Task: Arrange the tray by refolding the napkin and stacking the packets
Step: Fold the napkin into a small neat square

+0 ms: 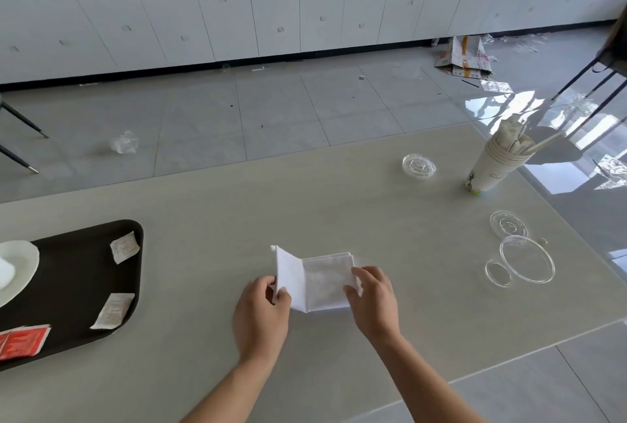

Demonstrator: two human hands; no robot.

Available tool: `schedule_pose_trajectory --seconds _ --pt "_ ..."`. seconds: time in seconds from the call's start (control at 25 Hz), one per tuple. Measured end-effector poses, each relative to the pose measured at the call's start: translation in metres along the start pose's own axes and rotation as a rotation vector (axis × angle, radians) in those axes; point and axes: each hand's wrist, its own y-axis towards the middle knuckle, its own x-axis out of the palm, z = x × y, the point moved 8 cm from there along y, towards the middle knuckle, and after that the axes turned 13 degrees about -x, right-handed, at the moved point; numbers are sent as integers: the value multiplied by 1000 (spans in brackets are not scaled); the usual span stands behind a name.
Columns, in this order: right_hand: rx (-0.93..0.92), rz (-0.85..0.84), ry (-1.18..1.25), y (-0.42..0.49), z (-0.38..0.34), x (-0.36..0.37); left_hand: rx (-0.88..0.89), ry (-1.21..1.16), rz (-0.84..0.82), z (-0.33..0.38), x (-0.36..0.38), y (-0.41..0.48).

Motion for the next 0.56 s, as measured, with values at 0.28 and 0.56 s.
schedule_pose_trajectory --seconds 0.28,0.56 --pt "157 -38 170 16 20 8 320 172 -53 56 42 -30" --pt "279 15 338 17 34 5 547 342 -98 76 88 -42"
